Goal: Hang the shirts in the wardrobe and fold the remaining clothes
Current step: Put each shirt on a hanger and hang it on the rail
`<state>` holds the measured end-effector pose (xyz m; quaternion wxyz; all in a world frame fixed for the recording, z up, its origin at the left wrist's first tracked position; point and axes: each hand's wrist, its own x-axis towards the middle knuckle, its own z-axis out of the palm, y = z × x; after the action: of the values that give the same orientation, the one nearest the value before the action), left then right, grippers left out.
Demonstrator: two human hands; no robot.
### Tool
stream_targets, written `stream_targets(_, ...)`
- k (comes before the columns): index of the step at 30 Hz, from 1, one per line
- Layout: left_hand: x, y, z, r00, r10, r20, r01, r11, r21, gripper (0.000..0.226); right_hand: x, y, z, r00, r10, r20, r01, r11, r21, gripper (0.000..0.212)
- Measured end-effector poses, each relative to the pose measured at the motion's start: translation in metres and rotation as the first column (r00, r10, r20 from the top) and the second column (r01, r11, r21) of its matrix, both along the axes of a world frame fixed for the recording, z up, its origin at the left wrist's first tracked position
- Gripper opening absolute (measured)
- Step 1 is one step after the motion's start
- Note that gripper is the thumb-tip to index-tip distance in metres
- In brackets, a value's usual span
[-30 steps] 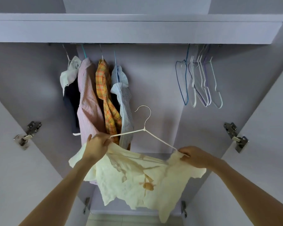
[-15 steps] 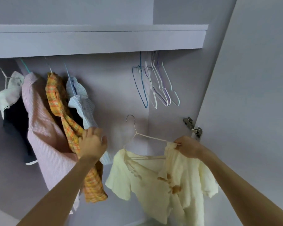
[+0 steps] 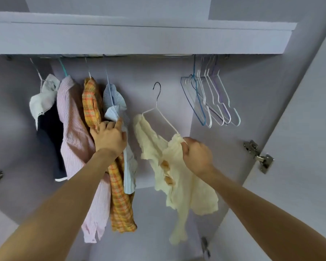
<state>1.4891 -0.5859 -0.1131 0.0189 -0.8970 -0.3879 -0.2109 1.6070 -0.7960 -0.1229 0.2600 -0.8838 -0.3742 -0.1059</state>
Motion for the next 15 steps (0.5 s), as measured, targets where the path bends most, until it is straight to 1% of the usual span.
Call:
stream_targets(3,-0.005,0.005,-0.004,0.998,-0.06,0.03,0.06,0.998,-0.007,0.05,-0.009,0.036,0.004,0.999,-0.035,0.036,0.03,0.99,0.141,0.027)
stream_targets(7,-0.009,0.017,-0.006,0.994,-0.097,0.051,0.098,0.995,-0.013,0.047,-0.011,0.085,0.019,0.995,-0.048,0.087,0.028,0.975,0.221,0.026)
stream_targets(11,-0.014,0.026,-0.012,0.987,-0.13,0.098,0.128,0.991,0.027,0.045,-0.007,0.135,0.029,0.991,-0.038,0.127,0.005,0.967,0.256,0.025)
stream_targets(15,-0.021,0.034,-0.02,0.981,-0.165,0.1,0.151,0.979,0.137,0.043,-0.003,0.168,0.03,0.993,-0.028,0.111,0.001,0.972,0.236,0.023)
